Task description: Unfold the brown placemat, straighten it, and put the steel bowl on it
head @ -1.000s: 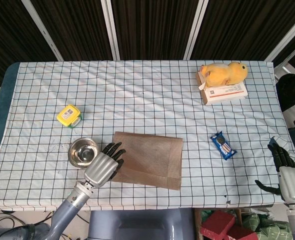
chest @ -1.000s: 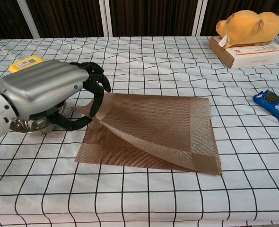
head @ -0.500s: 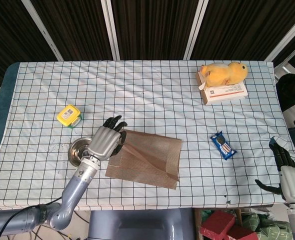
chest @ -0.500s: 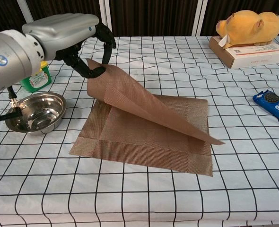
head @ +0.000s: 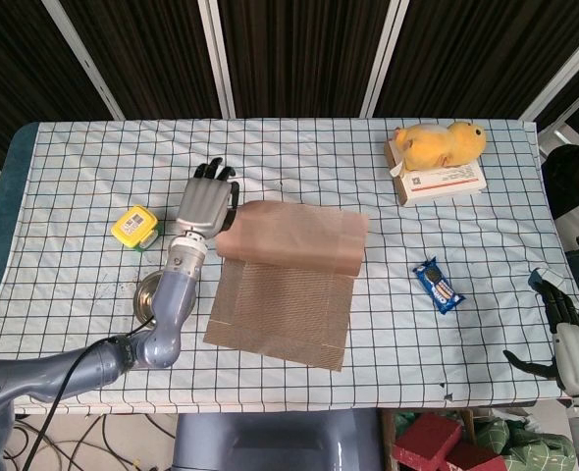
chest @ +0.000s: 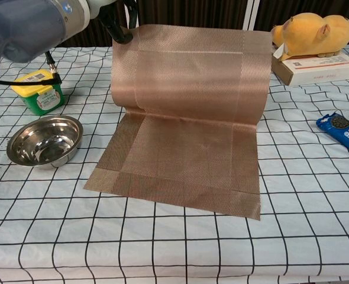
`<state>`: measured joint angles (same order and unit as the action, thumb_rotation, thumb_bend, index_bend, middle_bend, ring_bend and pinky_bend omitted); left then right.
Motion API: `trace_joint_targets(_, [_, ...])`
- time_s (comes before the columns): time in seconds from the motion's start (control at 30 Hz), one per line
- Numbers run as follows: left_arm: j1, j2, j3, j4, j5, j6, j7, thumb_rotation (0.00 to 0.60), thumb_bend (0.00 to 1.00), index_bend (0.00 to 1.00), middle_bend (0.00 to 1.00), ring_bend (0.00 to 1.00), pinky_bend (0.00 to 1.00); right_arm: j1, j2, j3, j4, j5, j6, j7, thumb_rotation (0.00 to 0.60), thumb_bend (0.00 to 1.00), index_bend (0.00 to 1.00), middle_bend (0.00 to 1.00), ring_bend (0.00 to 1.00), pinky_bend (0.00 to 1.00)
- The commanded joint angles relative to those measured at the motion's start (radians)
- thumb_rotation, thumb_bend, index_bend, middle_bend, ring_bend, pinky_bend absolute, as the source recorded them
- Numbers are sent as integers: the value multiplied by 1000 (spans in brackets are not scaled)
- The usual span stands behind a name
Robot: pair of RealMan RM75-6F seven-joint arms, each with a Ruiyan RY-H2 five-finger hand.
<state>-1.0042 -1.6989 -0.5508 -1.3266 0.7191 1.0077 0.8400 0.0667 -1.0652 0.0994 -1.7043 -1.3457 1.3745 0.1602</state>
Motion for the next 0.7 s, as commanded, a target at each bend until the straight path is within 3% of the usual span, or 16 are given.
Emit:
trace_joint_targets(0.03, [-106, -45, -58, 166, -103, -54, 22, 600, 417, 582, 241, 76, 164, 1, 1, 0, -3, 2, -4, -4, 600, 79, 0, 0, 0, 160])
trace_joint_targets(0.13, [-156, -71, -72, 264, -140, -71, 28, 600, 306, 497, 197, 71, 162, 2, 1, 0, -4, 5, -5, -10, 600, 79, 0, 0, 0, 160])
trace_joint_targets(0.2, [-189, -95, -72, 342, -166, -79, 32, 600, 141, 316, 119, 41, 136, 2, 1, 0, -5, 6, -5, -13, 600, 79, 0, 0, 0, 160])
trace_joint_targets(0.3, [-206, -110, -61, 397, -236, -95, 71, 600, 34, 141, 76, 13, 95, 0, 2, 0, -6, 8, -3, -15, 600, 80, 0, 0, 0, 160])
trace_joint_targets(0.47, [-149, -60, -6, 331, -241, -79, 61, 600, 27, 95, 68, 12, 77, 0, 3, 1, -6, 11, -5, -14, 600, 79, 0, 0, 0, 160])
trace_joint_targets(0.7, [24, 109, 78, 66, -115, -5, -66, 600, 27, 122, 70, 12, 77, 0, 2, -2, -5, 11, -6, -28, 600, 87, 0, 0, 0, 160])
